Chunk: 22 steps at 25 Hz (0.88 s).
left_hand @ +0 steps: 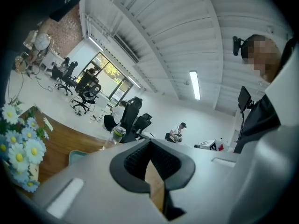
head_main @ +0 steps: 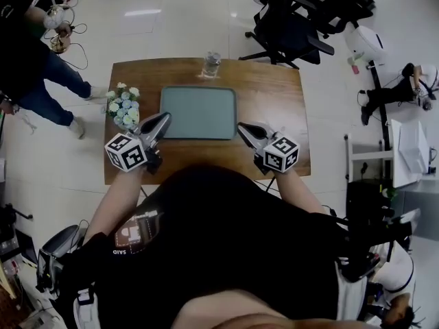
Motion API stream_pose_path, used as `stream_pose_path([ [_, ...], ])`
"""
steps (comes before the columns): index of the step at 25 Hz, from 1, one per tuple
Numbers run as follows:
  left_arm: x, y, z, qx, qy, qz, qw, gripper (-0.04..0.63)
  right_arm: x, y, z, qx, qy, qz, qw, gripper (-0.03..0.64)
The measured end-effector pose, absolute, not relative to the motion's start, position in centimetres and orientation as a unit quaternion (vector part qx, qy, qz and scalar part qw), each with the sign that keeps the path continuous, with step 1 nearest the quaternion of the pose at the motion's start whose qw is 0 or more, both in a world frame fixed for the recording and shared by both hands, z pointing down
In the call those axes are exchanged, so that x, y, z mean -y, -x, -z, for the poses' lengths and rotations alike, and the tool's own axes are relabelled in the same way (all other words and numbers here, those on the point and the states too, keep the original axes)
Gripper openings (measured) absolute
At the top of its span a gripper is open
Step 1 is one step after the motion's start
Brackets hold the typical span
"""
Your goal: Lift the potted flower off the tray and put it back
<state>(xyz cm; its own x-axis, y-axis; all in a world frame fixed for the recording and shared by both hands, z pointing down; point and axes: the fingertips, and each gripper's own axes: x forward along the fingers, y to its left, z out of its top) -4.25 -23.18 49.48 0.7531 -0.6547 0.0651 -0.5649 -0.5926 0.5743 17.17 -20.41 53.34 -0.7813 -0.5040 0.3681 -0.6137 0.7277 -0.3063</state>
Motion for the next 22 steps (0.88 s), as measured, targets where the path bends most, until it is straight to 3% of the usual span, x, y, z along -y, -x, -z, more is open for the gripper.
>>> stream_pose_path([
  [22, 23.11, 4.5, -48.82, 0.344, -0.892, 0.074, 0.284, 0.0, 20.17, -17.7, -52.8, 0.919, -0.308, -0.207, 0.129, 0.017],
])
